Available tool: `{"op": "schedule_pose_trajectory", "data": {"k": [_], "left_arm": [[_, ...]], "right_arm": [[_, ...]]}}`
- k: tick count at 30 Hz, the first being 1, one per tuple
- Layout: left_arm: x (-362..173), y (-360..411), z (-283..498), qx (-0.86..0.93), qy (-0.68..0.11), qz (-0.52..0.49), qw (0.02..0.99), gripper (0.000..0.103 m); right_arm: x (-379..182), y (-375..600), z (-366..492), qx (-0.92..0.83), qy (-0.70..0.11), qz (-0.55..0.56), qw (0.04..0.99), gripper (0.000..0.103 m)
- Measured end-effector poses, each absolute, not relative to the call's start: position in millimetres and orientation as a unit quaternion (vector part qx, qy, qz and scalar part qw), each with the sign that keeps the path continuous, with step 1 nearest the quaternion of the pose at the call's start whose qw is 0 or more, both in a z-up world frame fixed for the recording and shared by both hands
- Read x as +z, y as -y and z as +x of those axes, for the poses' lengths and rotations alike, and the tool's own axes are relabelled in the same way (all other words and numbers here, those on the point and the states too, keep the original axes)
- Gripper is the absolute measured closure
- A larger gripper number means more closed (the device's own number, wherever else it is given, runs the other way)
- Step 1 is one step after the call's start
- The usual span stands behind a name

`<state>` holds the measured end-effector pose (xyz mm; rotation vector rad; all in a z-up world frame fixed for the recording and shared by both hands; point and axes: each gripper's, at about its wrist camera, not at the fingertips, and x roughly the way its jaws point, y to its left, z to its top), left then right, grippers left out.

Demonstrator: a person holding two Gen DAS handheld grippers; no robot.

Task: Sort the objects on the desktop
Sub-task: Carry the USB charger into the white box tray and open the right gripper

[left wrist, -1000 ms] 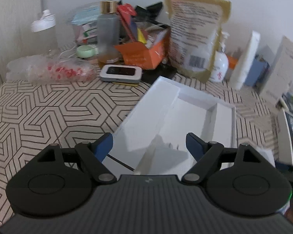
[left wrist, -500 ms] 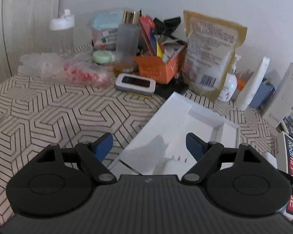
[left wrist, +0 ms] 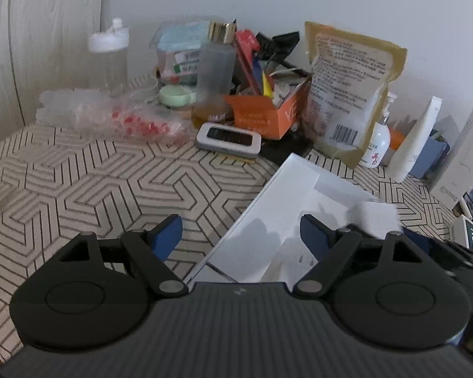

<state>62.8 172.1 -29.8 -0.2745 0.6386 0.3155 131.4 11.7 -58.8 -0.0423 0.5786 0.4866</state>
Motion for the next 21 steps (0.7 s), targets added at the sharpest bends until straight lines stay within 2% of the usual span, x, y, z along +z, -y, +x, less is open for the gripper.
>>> {"op": "schedule_pose_trajectory", "data": {"k": [15, 21], "left_arm": [[-29, -178, 58, 0.172, -0.307, -0.148, 0.924, 0.021], [-30, -177, 58, 0.168, -0.309, -0.150, 0.924, 0.021]], "right_arm": [[-80, -54, 155, 0.263, -0.318, -0.086, 0.907, 0.044], [-78, -46, 161, 0.255, -0.346, -0.055, 0.901, 0.044]]}}
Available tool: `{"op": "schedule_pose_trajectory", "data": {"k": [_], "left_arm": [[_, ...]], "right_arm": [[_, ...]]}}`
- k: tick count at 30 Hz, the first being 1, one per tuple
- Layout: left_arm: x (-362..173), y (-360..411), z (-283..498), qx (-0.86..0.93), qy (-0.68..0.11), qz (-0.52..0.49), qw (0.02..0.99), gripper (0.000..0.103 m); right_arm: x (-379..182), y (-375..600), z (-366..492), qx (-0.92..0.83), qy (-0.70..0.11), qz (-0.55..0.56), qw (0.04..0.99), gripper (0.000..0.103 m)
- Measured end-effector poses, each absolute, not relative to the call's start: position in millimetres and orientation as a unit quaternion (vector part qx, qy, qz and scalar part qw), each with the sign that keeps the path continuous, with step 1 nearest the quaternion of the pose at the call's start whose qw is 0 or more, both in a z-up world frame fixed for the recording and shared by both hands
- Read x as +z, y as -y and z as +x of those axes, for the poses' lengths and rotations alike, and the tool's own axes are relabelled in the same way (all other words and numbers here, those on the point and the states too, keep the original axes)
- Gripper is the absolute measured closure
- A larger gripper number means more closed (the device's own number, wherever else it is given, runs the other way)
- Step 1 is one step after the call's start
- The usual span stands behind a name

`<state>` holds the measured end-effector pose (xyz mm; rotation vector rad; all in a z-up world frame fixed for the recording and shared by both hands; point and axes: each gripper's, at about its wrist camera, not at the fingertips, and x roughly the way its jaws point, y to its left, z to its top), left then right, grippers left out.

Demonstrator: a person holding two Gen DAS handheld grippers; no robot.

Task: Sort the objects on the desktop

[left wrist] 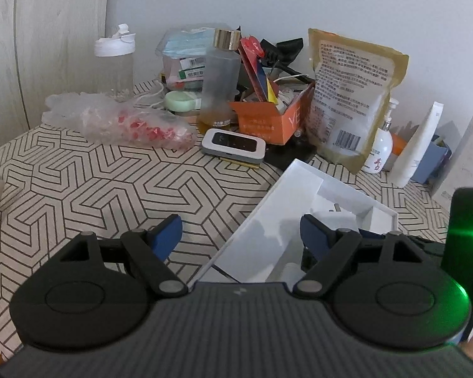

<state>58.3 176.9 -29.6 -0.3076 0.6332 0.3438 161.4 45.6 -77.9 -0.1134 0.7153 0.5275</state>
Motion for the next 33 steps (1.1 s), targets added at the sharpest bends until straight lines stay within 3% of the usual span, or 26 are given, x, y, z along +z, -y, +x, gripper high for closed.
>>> {"op": "schedule_pose_trajectory", "data": {"k": [8, 19, 23, 28, 30, 33], "left_arm": [[-24, -173, 58, 0.189, -0.294, -0.116, 0.930, 0.018], [-28, -157, 64, 0.159, -0.312, -0.086, 0.933, 0.018], [-29, -143, 66, 0.159, -0.312, -0.036, 0.936, 0.017], [-31, -141, 67, 0.133, -0.327, -0.055, 0.934, 0.017], [-31, -136, 67, 0.126, -0.328, -0.045, 0.935, 0.017], [-31, -126, 66, 0.107, -0.329, -0.035, 0.938, 0.017]], "right_arm": [[-50, -23, 147, 0.241, -0.321, -0.047, 0.915, 0.039], [-76, 47, 117, 0.186, -0.453, 0.080, 0.868, 0.035], [-74, 40, 107, 0.196, -0.455, 0.049, 0.867, 0.033], [-72, 46, 104, 0.191, -0.459, 0.054, 0.866, 0.032], [-70, 52, 103, 0.191, -0.461, 0.056, 0.865, 0.024], [-61, 65, 99, 0.176, -0.450, 0.035, 0.875, 0.023]]}}
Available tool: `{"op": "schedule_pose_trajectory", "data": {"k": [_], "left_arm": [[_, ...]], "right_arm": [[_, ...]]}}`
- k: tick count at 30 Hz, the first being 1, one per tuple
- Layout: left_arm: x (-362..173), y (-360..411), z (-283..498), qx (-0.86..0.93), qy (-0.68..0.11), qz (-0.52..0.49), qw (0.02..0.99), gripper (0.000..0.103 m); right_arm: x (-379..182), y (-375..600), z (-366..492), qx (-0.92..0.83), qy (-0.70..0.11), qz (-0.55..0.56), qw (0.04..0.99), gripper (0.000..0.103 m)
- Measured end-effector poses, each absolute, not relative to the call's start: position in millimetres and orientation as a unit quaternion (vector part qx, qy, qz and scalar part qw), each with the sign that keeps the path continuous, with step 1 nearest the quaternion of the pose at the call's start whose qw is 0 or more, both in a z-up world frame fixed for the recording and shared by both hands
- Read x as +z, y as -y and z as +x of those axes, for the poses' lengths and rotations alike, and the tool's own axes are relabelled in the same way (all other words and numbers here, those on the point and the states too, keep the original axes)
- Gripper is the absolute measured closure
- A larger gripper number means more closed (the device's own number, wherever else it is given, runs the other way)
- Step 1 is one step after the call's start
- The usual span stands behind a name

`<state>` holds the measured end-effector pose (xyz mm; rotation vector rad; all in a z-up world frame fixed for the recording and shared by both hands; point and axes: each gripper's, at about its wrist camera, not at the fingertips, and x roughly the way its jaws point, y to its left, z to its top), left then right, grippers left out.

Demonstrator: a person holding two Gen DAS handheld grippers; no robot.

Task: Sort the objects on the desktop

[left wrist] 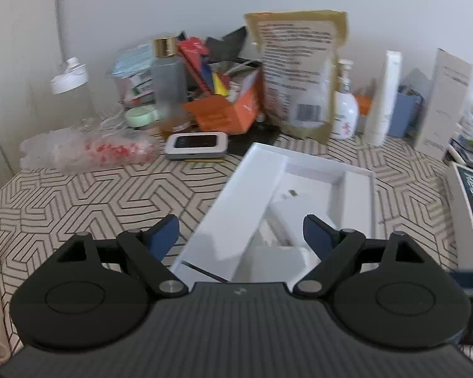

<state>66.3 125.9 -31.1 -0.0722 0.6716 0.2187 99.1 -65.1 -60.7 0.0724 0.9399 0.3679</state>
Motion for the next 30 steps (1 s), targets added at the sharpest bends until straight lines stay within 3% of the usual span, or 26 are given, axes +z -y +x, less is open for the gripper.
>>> {"op": "schedule_pose_trajectory", "data": {"k": [12, 20, 30], "left_arm": [[-32, -45, 64, -0.064, -0.340, -0.063, 0.936, 0.014], [-60, 35, 88, -0.135, -0.376, -0.033, 0.916, 0.014], [-68, 92, 86, -0.160, -0.330, 0.073, 0.927, 0.014]], "right_arm": [[-48, 180, 56, -0.106, -0.365, -0.037, 0.924, 0.020], [-75, 257, 71, -0.095, -0.383, 0.153, 0.906, 0.021], [-89, 266, 74, -0.056, -0.386, 0.204, 0.898, 0.019]]}}
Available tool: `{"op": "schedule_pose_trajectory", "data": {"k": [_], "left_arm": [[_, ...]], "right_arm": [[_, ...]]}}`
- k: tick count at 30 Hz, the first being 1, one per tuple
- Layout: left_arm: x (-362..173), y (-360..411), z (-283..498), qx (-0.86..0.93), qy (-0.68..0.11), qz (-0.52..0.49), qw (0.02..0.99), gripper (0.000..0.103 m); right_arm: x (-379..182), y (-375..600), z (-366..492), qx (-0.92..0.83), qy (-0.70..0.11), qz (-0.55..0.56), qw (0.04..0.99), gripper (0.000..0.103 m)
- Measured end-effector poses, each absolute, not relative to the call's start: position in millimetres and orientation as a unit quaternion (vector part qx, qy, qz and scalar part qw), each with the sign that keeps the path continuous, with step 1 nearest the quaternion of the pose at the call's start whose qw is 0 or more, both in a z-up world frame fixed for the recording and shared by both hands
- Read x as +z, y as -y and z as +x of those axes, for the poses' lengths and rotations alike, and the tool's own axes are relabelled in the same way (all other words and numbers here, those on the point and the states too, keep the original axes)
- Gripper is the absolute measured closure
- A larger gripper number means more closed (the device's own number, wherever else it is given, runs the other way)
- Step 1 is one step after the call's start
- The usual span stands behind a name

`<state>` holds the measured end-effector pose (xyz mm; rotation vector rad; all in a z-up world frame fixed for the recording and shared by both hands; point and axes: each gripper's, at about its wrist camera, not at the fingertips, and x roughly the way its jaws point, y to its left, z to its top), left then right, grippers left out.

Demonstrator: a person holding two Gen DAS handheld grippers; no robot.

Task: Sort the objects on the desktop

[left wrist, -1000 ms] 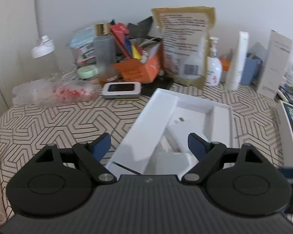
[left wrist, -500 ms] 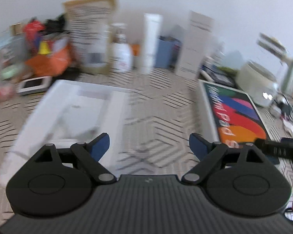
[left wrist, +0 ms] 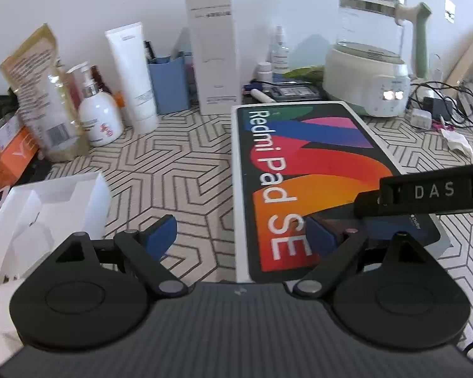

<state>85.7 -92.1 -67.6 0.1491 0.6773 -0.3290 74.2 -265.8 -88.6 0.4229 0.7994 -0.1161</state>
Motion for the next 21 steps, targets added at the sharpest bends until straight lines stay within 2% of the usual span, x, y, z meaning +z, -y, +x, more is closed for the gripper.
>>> {"op": "schedule_pose_trajectory", "data": {"k": [4, 12, 17, 21], "left_arm": [[-69, 86, 88, -0.193, -0.349, 0.036, 0.916, 0.014], [-67, 91, 82, -0.203, -0.363, 0.040, 0.909, 0.011], [-63, 78, 67, -0.216, -0.399, 0.048, 0.890, 0.002], [-59, 61, 56, -0.223, -0.421, 0.034, 0.879, 0.002]], "right_arm": [[-90, 265, 71, -0.051, -0.387, 0.205, 0.898, 0.019], [-86, 256, 64, -0.020, -0.414, 0.206, 0.886, 0.020], [-85, 250, 54, 0.003, -0.426, 0.194, 0.884, 0.021], [-84, 240, 41, 0.034, -0.438, 0.179, 0.880, 0.021]]}}
